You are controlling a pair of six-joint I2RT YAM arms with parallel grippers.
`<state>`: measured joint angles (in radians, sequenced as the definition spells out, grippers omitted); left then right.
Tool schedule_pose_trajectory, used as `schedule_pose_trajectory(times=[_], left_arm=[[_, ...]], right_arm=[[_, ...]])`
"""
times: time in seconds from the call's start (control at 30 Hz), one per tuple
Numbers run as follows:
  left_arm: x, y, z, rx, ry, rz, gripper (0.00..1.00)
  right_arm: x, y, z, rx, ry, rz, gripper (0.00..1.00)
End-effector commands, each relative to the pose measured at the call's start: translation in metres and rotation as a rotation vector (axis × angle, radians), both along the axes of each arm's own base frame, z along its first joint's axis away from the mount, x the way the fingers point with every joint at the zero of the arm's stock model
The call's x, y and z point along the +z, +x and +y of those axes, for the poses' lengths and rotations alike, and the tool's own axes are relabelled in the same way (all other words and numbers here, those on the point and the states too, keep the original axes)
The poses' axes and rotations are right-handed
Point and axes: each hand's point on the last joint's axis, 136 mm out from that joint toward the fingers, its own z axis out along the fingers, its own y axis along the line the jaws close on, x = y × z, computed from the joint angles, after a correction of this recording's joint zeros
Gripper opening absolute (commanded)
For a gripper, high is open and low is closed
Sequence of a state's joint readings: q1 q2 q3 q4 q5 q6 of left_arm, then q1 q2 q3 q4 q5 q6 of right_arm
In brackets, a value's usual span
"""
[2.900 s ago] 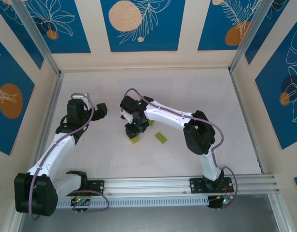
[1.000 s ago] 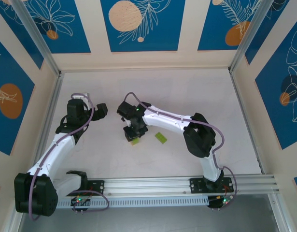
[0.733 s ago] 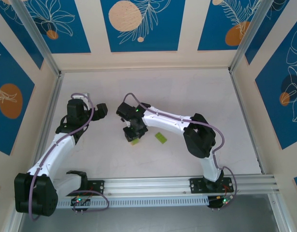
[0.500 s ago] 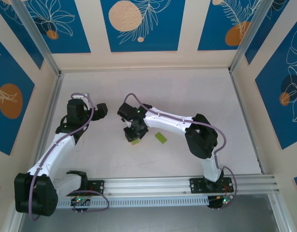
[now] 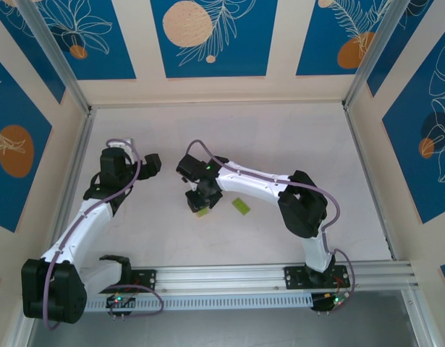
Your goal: Assemble a carrot with lego
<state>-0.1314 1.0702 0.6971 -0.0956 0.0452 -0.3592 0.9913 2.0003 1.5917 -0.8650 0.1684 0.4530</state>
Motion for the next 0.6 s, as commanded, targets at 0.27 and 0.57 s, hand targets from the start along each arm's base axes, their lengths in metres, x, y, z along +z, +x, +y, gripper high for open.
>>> schedule_pose_trajectory(times=[0.27, 0.57], left_arm=[[0.008, 0.000, -0.006, -0.029, -0.005, -0.028, 0.95], [0.010, 0.000, -0.007, -0.033, -0.006, -0.032, 0.95]], right_arm=[[-0.026, -0.013, -0.038, 0.112, -0.220, 0.021, 0.31], [0.021, 0.035, -0.028, 0.228, -0.138, -0.130, 0.31]])
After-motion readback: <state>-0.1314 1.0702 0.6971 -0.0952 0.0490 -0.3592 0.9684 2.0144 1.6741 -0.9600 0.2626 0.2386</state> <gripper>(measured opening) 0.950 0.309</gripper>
